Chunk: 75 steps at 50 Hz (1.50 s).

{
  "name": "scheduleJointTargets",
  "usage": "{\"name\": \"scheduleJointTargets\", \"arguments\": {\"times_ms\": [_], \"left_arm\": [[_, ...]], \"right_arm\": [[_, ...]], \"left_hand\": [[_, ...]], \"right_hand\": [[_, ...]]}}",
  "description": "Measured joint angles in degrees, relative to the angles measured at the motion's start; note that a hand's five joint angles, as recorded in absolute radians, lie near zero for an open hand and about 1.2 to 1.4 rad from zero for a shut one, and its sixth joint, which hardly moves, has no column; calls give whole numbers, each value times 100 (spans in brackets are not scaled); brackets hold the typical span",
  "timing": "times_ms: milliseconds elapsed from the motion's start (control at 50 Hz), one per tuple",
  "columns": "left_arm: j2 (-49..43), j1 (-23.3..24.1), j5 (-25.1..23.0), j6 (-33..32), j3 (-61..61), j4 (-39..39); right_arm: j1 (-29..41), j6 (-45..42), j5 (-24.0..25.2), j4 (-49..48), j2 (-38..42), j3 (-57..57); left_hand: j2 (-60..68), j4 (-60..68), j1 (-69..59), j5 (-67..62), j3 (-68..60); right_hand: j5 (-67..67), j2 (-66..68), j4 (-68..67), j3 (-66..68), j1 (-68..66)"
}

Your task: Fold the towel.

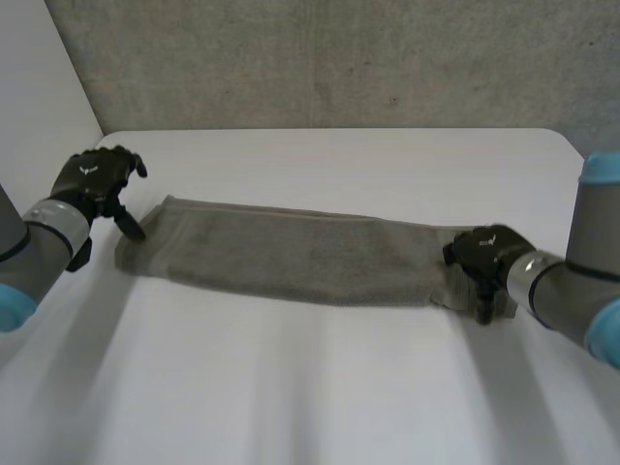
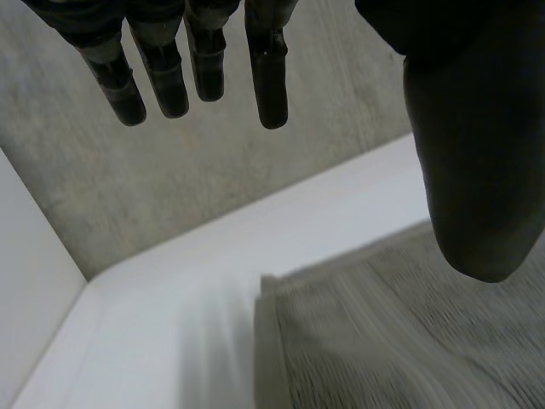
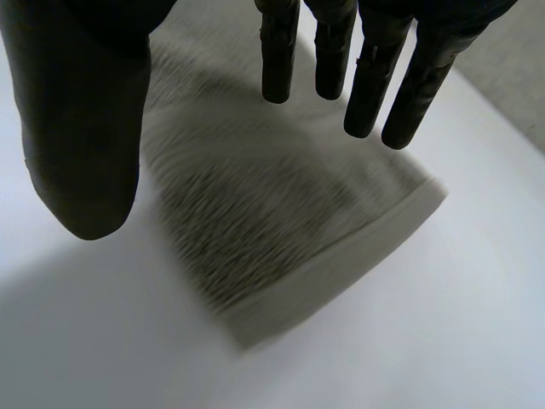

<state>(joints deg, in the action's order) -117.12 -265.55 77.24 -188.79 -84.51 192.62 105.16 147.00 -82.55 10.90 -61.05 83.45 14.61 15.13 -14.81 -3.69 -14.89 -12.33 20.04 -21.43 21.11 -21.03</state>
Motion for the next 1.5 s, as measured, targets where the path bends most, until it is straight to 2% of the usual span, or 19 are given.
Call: {"name": "scheduleJointTargets", "arguments": {"times_ms": [80,200,280,340,580,720,760,840,880,940,980,1000,1040,1100,1140,1200,1280,1380,1500], "left_arm": [[2,-26,9,-49,-254,40],[-45,-49,25,-36,-581,286],[-49,-47,34,-23,-715,496],[-42,-40,38,-18,-764,591],[-28,-51,46,-17,-784,629],[-9,-56,50,-17,-794,622],[6,-54,54,-15,-795,624],[44,-46,68,-11,-800,626],[65,-35,77,-10,-802,628],[78,-24,80,-9,-804,628],[83,-16,81,-9,-807,628],[85,-13,81,-9,-809,628],[86,-9,77,-9,-819,628],[83,-4,56,-11,-840,627],[78,1,40,-15,-855,627],[61,23,9,-28,-888,627],[44,106,-65,-40,-930,627],[12,308,-308,-50,-943,632],[-31,702,-858,-77,-873,636]], "right_arm": [[-100,6,-8,-440,11,421],[-358,40,-15,-1158,72,758],[-488,49,-12,-1389,172,784],[-582,49,-12,-1429,238,769],[-1399,-292,45,-1263,-39,664],[-1873,-1489,-187,-775,-58,-158],[-1736,-1728,-382,-615,2,-553],[-849,-1782,-828,-409,189,-1461],[26,-1572,-998,-372,380,-2006],[965,-1310,-1103,-365,616,-2510],[1720,-1088,-1153,-364,835,-2897],[2102,-969,-1163,-357,993,-3065],[2765,-764,-1149,-339,1359,-3328],[3238,-632,-1136,-258,1779,-3466],[3336,-592,-1134,-179,1963,-3469],[3196,-509,-1113,-10,2114,-3329],[2689,-243,-1035,130,1920,-2931],[1973,288,-751,72,1313,-2126],[1314,694,-226,-519,570,-809]], "left_hand": [[-1,-1,0,0,0],[-1,-5,1,0,0],[-3,-6,9,0,0],[-3,-6,9,0,0],[-9,-7,9,0,0],[-10,-8,10,0,1],[-10,-8,10,0,1],[-10,-9,10,-1,1],[-10,-9,10,0,1],[-10,-10,10,0,1],[-10,-10,10,0,1],[-10,-10,10,0,1],[-10,-10,11,0,1],[-10,-10,13,0,1],[-10,-10,30,0,1],[-10,-10,30,0,1],[-10,-10,30,1,1],[-10,-10,30,1,1],[-10,-10,30,-14,0]], "right_hand": [[-661,759,-687,688,-703],[-2413,2708,-2486,2580,-2584],[-3764,4074,-3851,3892,-3965],[-5263,5508,-5333,5343,-5291],[-5421,5587,-5573,5567,-5416],[-5421,5587,-5574,5583,-5446],[-5421,5587,-5574,5589,-5467],[-5421,5587,-5575,5605,-5468],[-5421,5587,-5576,5634,-5468],[-5421,5587,-5576,5646,-5468],[-5055,5221,-5144,5198,-5133],[-4504,4609,-4516,4568,-4547],[-2269,2522,-2457,2532,-2434],[125,95,-75,141,-72],[870,-546,602,-563,591],[883,-606,665,-698,710],[883,-606,665,-702,712],[883,-606,672,-702,735],[883,-606,672,-703,736]]}}
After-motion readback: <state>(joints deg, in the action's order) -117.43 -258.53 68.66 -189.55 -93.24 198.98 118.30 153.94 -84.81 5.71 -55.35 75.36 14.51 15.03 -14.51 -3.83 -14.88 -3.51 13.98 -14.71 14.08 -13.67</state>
